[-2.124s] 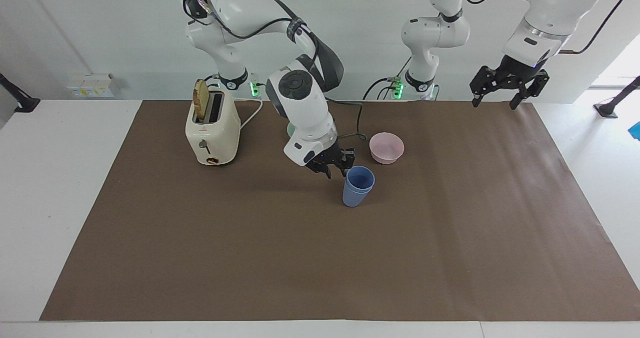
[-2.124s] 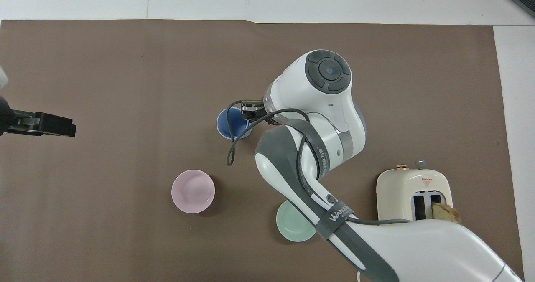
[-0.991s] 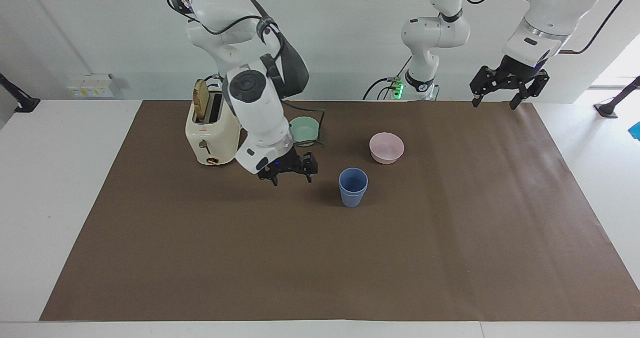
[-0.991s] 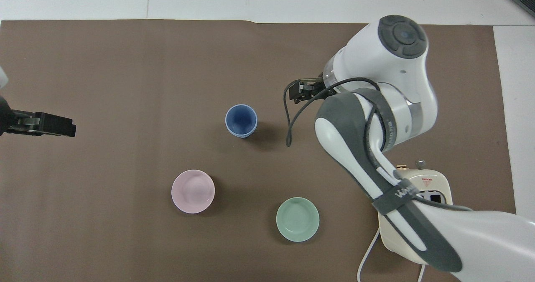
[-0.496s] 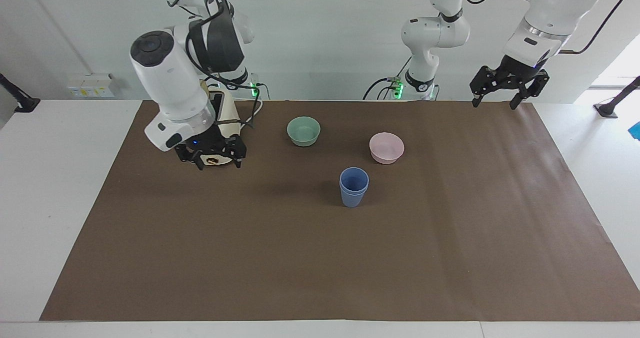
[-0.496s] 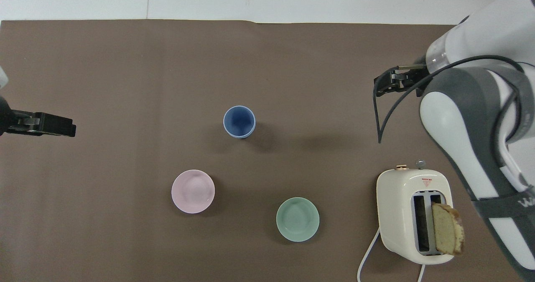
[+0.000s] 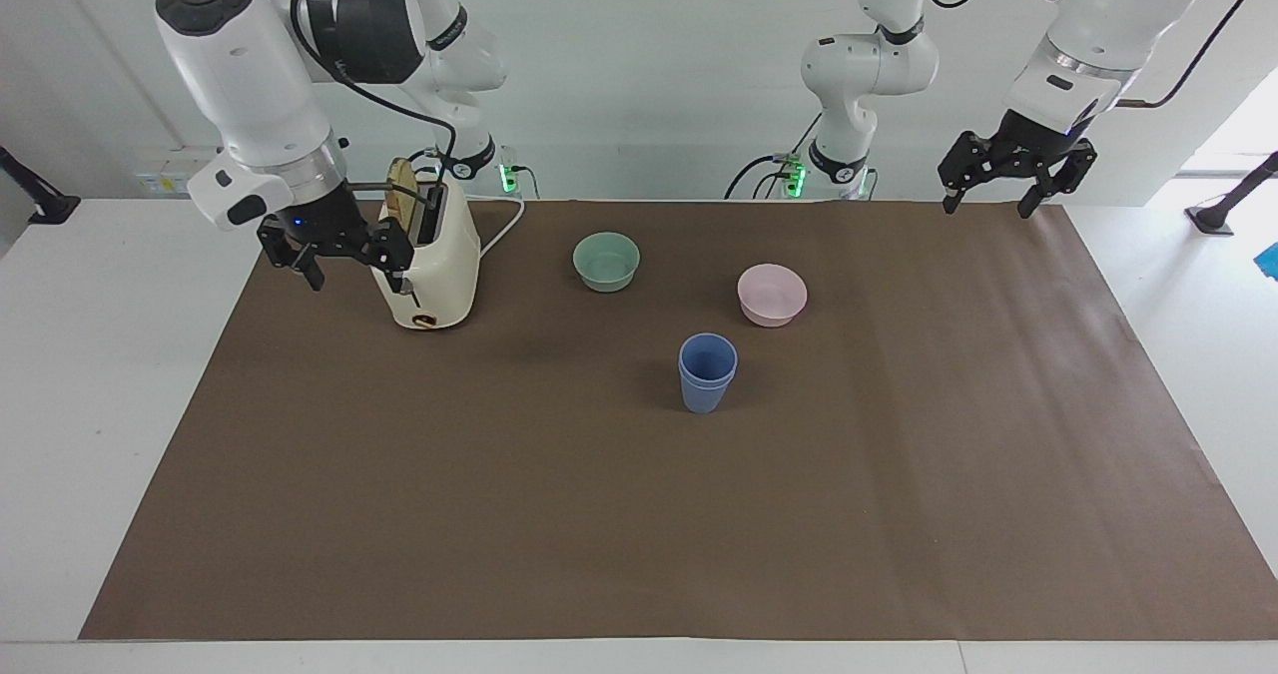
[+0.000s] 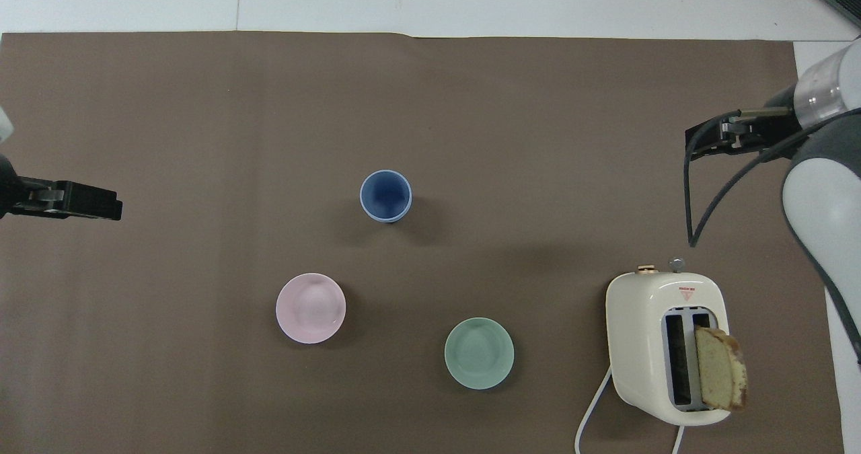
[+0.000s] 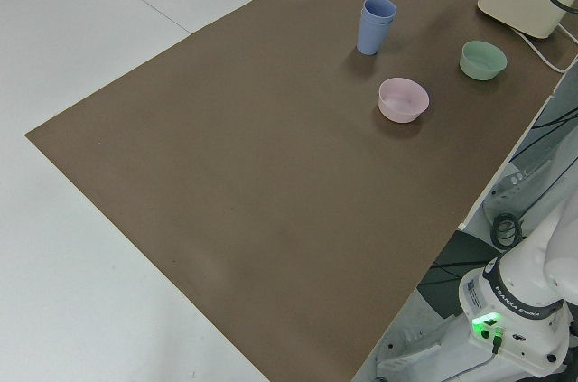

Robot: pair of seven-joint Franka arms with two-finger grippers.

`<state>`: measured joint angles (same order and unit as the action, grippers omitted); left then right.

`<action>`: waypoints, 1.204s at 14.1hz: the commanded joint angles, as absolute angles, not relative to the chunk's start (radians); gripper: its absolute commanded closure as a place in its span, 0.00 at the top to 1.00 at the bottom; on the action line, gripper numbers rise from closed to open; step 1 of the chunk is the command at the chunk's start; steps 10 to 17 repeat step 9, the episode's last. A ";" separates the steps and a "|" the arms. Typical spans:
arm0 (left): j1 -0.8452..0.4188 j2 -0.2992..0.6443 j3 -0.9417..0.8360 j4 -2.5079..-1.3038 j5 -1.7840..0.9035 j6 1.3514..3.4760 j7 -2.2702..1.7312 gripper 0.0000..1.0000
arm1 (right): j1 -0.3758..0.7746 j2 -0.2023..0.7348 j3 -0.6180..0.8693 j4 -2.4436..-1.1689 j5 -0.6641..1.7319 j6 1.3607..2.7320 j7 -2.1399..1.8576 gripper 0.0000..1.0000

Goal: Stack blue cups with both arms

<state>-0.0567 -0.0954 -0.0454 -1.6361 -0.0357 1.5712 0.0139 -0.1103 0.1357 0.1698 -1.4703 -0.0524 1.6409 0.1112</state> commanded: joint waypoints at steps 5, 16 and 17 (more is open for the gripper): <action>-0.040 -0.101 -0.055 -1.623 -0.023 1.546 0.021 1.00 | -0.117 0.080 0.129 -1.486 -0.057 1.609 0.101 1.00; -0.040 -0.101 -0.055 -1.623 -0.023 1.546 0.021 1.00 | -0.117 0.080 0.129 -1.486 -0.054 1.609 0.098 1.00; -0.040 -0.101 -0.055 -1.623 -0.023 1.546 0.021 1.00 | -0.117 0.080 0.129 -1.486 -0.054 1.609 0.098 1.00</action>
